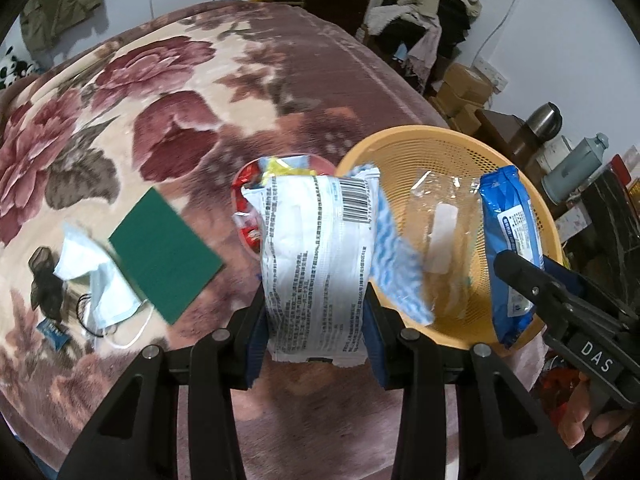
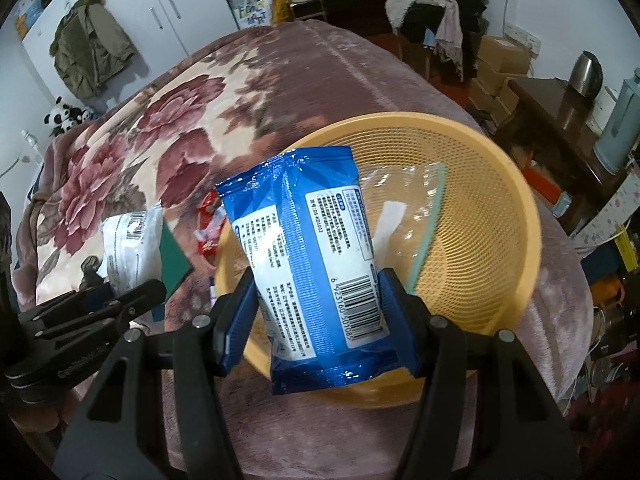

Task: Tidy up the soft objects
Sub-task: 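Open both tools to drop the packet and wipe pack into the basket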

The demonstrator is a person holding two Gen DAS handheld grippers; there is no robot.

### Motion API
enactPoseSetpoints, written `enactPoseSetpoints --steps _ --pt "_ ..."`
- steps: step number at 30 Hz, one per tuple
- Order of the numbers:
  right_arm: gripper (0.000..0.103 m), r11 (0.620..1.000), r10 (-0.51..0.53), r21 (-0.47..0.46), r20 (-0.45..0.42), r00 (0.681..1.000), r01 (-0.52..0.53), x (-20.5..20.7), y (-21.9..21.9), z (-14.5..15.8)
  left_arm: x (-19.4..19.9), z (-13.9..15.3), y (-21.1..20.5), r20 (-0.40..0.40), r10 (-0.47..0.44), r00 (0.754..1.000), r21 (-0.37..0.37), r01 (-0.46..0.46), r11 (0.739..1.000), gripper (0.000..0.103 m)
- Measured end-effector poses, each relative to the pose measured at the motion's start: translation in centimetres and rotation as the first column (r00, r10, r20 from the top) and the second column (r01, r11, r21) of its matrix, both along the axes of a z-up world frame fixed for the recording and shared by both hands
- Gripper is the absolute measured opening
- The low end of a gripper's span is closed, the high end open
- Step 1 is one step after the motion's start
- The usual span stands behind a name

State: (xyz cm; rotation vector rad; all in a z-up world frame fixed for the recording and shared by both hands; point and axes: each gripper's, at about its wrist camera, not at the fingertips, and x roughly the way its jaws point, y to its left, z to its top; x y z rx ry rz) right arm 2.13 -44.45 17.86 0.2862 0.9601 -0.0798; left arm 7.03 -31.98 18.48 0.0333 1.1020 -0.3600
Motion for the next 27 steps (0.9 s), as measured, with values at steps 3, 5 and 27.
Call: enactPoseSetpoints --steps 3,5,27 --pt "0.060 1.000 -0.021 0.003 0.001 1.000 0.021 0.1 -1.2 0.1 0.4 -0.1 -1.3 -0.005 -0.019 1.000 -0.002 0.019 1.000 0.043" --pt "0.060 0.999 -0.036 0.003 0.001 0.999 0.036 0.2 -2.1 0.1 0.6 -0.2 -2.3 -0.008 -0.033 0.999 -0.003 0.033 0.999 0.043" --pt "0.085 0.986 -0.162 0.050 0.014 0.987 0.161 0.2 -7.8 0.1 1.4 -0.6 -7.1 -0.006 -0.073 0.997 -0.080 0.072 0.994 0.097"
